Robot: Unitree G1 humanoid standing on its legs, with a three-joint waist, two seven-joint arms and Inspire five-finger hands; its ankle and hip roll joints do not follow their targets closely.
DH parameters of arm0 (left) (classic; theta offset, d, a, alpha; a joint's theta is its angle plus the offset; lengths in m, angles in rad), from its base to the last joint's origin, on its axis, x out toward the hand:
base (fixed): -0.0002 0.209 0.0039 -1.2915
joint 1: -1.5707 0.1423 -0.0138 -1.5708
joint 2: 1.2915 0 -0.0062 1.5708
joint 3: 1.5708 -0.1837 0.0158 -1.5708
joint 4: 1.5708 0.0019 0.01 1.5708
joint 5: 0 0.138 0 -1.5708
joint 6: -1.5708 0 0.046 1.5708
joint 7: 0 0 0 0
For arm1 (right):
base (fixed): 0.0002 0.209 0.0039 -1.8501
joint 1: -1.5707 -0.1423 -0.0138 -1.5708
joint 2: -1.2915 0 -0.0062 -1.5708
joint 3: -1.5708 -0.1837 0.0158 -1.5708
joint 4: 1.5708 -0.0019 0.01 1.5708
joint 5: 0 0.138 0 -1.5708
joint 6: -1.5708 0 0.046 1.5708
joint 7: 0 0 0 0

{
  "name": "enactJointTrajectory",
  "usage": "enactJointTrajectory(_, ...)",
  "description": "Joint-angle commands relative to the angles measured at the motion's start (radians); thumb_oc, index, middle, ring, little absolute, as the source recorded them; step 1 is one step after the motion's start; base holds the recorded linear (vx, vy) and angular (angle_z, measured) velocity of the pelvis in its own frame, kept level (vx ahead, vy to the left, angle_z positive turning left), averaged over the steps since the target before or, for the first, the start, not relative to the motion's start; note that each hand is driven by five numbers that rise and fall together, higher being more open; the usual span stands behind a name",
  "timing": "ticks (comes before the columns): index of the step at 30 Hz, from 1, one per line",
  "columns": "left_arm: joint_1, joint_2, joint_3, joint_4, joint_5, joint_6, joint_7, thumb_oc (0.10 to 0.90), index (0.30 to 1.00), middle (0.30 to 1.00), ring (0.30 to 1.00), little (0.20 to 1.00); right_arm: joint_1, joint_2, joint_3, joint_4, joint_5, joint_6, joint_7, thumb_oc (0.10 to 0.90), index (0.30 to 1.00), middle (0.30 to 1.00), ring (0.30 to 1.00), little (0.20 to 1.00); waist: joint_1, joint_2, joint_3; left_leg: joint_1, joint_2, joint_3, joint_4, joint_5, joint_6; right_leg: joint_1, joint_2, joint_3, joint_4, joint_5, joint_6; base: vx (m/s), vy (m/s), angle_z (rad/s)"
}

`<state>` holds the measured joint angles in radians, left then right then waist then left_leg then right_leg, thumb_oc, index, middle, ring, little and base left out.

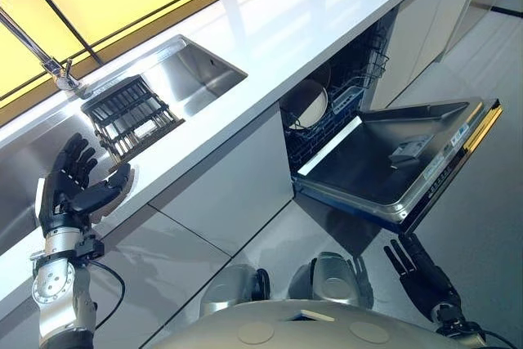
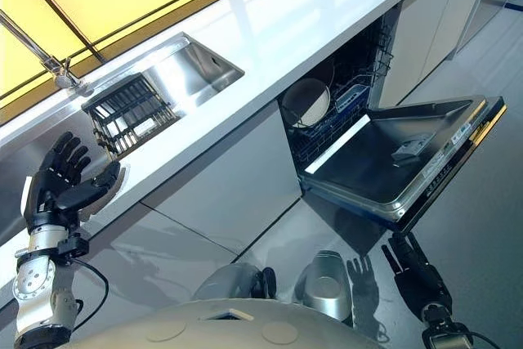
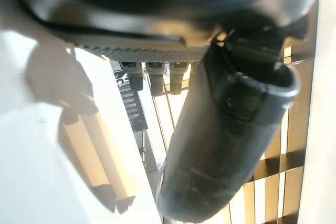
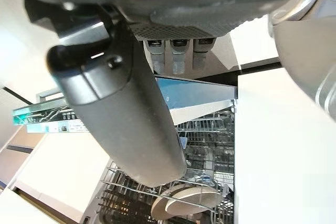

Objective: Pick up plates and place into dishwasher.

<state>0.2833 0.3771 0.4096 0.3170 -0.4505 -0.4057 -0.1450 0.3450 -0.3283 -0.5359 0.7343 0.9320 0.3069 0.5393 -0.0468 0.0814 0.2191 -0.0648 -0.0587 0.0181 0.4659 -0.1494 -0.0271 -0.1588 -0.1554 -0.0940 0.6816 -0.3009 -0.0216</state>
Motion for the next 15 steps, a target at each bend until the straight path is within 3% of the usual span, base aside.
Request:
enactJointTrajectory(1, 0.069, 0.057, 0.077, -0.01, 0.004, -0.089, 0.042, 0.8, 0.9, 0.9, 0.9, 0.9, -0.044, 0.025, 0.018, -0.106, 0.003, 0.007, 0.15, 0.8, 0.9, 0.9, 0.9, 0.9, 0.039, -0.004, -0.018, -0.047, -0.045, 0.005, -0.018, 0.013, 0.086, -0.043, 0.036, -0.009, -0.069, 0.119, 0.011, 0.01, 0.035, -0.02)
enactJointTrajectory(5, 0.079, 0.065, 0.083, -0.003, -0.014, -0.108, 0.055, 0.8, 0.9, 0.9, 0.9, 0.9, -0.041, 0.026, 0.023, -0.109, -0.001, -0.01, 0.144, 0.8, 0.9, 0.9, 0.9, 0.9, 0.039, 0.003, -0.017, -0.023, -0.048, 0.004, -0.045, 0.015, 0.088, -0.028, 0.036, -0.012, -0.088, 0.12, 0.014, -0.01, 0.029, 0.01)
enactJointTrajectory(8, 0.083, 0.065, 0.086, 0.002, -0.023, -0.117, 0.049, 0.8, 0.9, 0.9, 0.9, 0.9, -0.038, 0.031, 0.025, -0.102, -0.006, -0.092, 0.089, 0.8, 0.9, 0.9, 0.9, 0.9, 0.039, 0.007, -0.019, -0.001, -0.05, 0.003, -0.065, 0.016, 0.088, -0.012, 0.038, -0.013, -0.1, 0.119, 0.017, 0.0, 0.0, 0.0)
enactJointTrajectory(10, 0.08, 0.063, 0.079, 0.001, -0.023, -0.127, 0.066, 0.8, 0.9, 0.9, 0.9, 0.9, -0.035, 0.034, 0.025, -0.114, -0.062, -0.198, -0.02, 0.8, 0.9, 0.9, 0.9, 0.9, 0.036, 0.007, -0.022, 0.014, -0.05, 0.004, -0.082, 0.017, 0.086, 0.003, 0.039, -0.014, -0.117, 0.121, 0.022, 0.0, 0.0, 0.0)
enactJointTrajectory(12, 0.078, 0.063, 0.078, -0.005, -0.032, -0.138, 0.078, 0.8, 0.9, 0.9, 0.9, 0.9, -0.036, 0.035, 0.022, -0.129, -0.094, -0.21, -0.085, 0.8, 0.9, 0.9, 0.9, 0.9, 0.032, 0.007, -0.022, 0.026, -0.05, 0.004, -0.099, 0.02, 0.087, 0.013, 0.044, -0.013, -0.135, 0.124, 0.023, -0.07, -0.004, -0.02)
enactJointTrajectory(13, 0.076, 0.063, 0.082, -0.018, -0.031, -0.14, 0.087, 0.8, 0.9, 0.9, 0.9, 0.9, -0.033, 0.032, 0.02, -0.125, -0.146, -0.241, -0.106, 0.8, 0.9, 0.9, 0.9, 0.9, 0.03, 0.008, -0.022, 0.041, -0.049, 0.002, -0.121, 0.023, 0.088, 0.025, 0.048, -0.012, -0.153, 0.126, 0.026, -0.13, -0.027, -0.01)
enactJointTrajectory(15, 0.067, 0.062, 0.083, -0.029, -0.024, -0.143, 0.101, 0.8, 0.9, 0.9, 0.9, 0.9, -0.031, 0.029, 0.028, -0.112, -0.266, -0.234, -0.16, 0.8, 0.9, 0.9, 0.9, 0.9, 0.027, 0.006, -0.022, 0.057, -0.049, 0.002, -0.143, 0.024, 0.086, 0.033, 0.052, -0.011, -0.173, 0.129, 0.032, -0.12, -0.036, 0.02)
